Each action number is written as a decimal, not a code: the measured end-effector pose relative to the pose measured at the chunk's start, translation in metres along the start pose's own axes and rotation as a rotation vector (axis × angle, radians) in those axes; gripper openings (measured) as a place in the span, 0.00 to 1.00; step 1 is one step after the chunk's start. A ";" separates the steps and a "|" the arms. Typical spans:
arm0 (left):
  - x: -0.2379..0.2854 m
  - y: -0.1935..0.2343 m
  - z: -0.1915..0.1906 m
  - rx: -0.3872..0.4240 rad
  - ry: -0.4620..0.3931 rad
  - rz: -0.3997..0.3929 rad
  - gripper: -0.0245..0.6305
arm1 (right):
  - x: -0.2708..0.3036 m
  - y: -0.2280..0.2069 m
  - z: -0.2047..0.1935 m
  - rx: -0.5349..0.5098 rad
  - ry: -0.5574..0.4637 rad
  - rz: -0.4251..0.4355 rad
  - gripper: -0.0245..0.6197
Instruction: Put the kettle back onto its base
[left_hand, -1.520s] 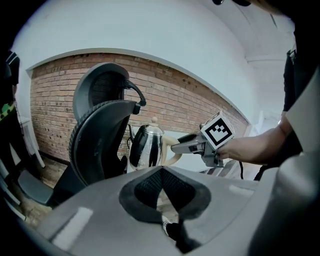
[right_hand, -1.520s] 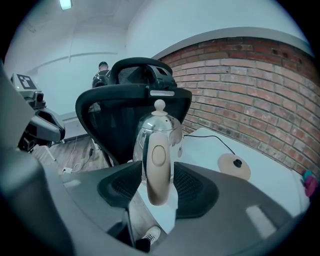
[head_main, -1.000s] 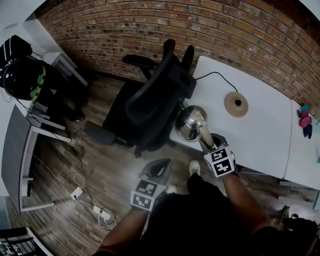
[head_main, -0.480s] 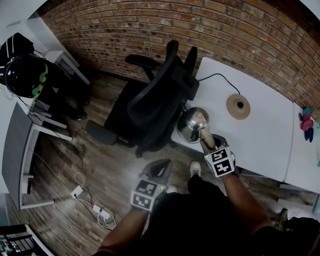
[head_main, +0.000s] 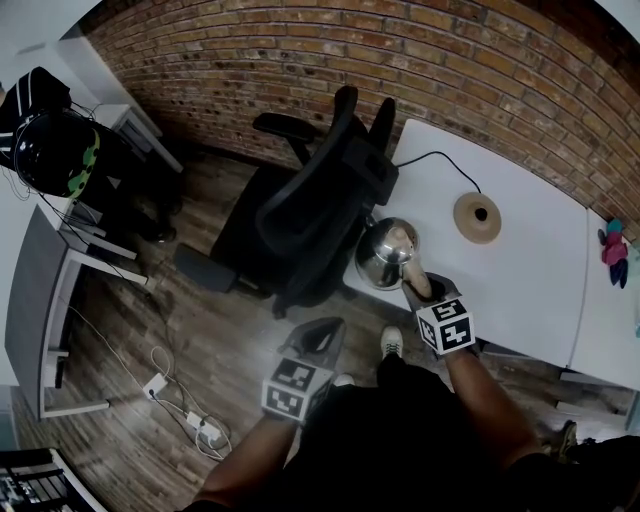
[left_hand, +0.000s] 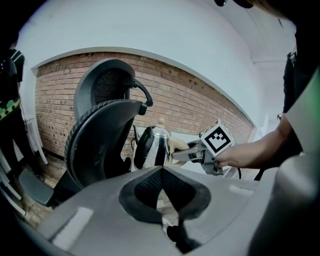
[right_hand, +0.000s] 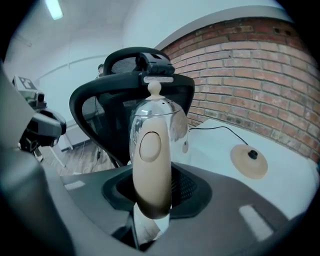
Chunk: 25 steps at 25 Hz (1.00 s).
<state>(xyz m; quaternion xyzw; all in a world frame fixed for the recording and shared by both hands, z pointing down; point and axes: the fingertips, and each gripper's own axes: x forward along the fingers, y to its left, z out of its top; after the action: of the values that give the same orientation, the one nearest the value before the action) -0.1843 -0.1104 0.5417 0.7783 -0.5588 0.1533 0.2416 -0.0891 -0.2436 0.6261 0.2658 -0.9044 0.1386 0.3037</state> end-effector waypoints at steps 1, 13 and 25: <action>0.001 0.000 0.000 0.001 0.001 0.000 0.04 | -0.001 -0.001 0.002 0.032 -0.015 0.009 0.27; 0.016 -0.002 0.013 0.015 -0.001 -0.005 0.04 | -0.024 -0.024 0.054 0.089 -0.179 -0.018 0.22; 0.028 -0.001 0.028 0.022 -0.011 0.000 0.04 | -0.033 -0.056 0.081 0.100 -0.232 -0.066 0.19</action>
<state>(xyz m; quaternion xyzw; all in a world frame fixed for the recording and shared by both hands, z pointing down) -0.1744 -0.1481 0.5322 0.7818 -0.5585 0.1553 0.2298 -0.0737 -0.3102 0.5472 0.3246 -0.9162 0.1415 0.1877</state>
